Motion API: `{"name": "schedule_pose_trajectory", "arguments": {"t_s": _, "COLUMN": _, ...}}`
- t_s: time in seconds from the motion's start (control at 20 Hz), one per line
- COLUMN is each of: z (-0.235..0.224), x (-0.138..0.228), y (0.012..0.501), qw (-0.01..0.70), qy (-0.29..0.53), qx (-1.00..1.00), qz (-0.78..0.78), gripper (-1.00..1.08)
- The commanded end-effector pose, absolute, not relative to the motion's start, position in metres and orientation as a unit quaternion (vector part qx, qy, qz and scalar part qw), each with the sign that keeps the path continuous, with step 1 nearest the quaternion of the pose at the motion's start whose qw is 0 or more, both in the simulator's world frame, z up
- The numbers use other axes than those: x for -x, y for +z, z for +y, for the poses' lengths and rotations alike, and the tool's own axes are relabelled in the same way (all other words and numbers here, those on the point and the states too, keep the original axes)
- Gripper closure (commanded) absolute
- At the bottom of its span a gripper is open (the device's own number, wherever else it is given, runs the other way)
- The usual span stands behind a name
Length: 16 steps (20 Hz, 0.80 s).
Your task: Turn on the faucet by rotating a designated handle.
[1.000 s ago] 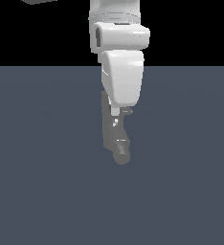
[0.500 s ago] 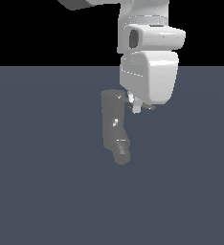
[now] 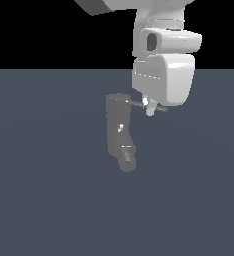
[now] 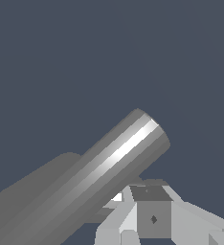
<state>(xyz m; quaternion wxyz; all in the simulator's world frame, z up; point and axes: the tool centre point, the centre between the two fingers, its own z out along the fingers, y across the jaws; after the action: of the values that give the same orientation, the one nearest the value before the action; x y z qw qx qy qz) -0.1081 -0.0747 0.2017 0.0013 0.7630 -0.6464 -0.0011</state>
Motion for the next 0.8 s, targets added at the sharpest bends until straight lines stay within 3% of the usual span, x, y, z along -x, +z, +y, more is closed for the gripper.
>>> {"name": "schedule_pose_trajectory", "arguments": {"t_s": 0.0, "z": -0.082, "x": 0.099, "y": 0.202, "qw": 0.000, "qy": 0.000, "qx": -0.762, "qz": -0.648, "gripper": 1.08}}
{"name": "schedule_pose_trajectory", "arguments": {"t_s": 0.75, "z": -0.119, "x": 0.056, "y": 0.202, "qw": 0.000, "qy": 0.000, "qx": -0.757, "qz": -0.653, "gripper": 1.08}}
